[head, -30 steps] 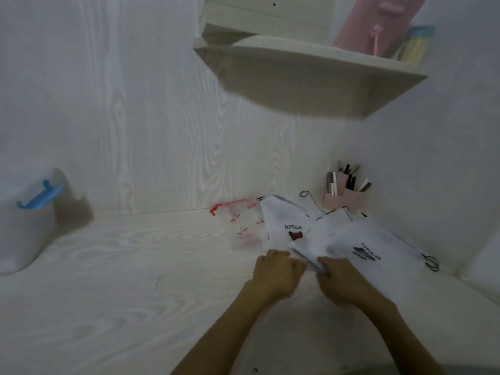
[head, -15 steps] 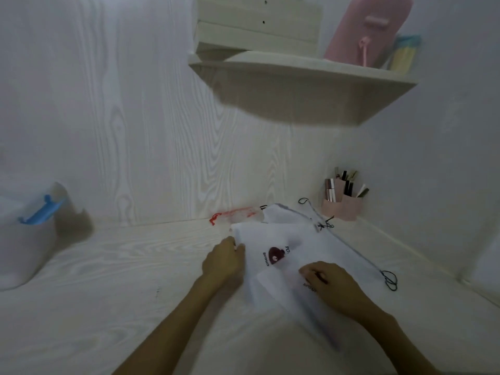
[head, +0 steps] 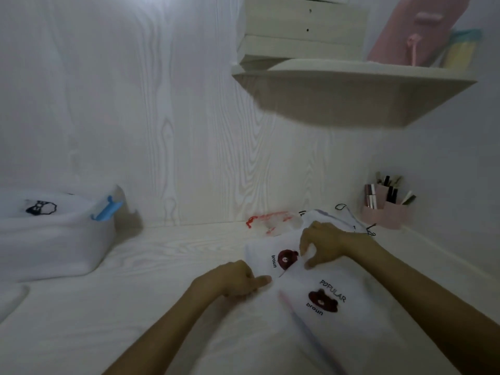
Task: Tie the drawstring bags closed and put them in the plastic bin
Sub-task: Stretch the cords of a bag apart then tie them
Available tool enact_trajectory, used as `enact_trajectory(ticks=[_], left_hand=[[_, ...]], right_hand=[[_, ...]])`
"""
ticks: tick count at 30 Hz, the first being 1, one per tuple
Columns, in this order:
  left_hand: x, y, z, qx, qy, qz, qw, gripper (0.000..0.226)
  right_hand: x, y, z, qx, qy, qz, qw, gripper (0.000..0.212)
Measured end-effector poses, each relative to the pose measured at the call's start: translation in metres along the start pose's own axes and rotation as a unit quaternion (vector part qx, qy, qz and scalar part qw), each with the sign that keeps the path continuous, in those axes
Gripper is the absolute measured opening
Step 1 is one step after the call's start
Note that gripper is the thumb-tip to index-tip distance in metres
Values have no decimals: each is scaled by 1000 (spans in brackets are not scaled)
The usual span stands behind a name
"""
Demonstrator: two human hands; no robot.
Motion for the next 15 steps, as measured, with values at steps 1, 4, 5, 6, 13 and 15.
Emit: enact_trajectory(ticks=[1,4,5,6,13,15], left_hand=[[-2,-3,3,29,5,21,999,60],[9,-17,18,77,47,81,993,63],[16,-20,24,77,61,80,992,65],[25,-23,31,71,69,74,992,67],[120,-58,77,-110,58,244,962,48],[149,-69,88,-292,-30,221,930,61]], right_hand=[[0,-7,4,17,-30,-40,999,38],[16,-32,17,57,-139,-133,980,25],[24,-40,19,54,-163,-143,975,24],[33,-47,18,45,-179,-153,971,25],[88,-71,-18,-11,-209,-358,910,10],[100,-62,-40,-3,-190,-428,884,15]])
Point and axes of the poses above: each hand's wrist, its own z-axis away from the middle knuckle, its own y-axis out of the palm, x = y × z, the point moved 1 cm from there along -z, towards the middle knuckle, and after that the axes turned 14 degrees about x, right-handed, at the moved point
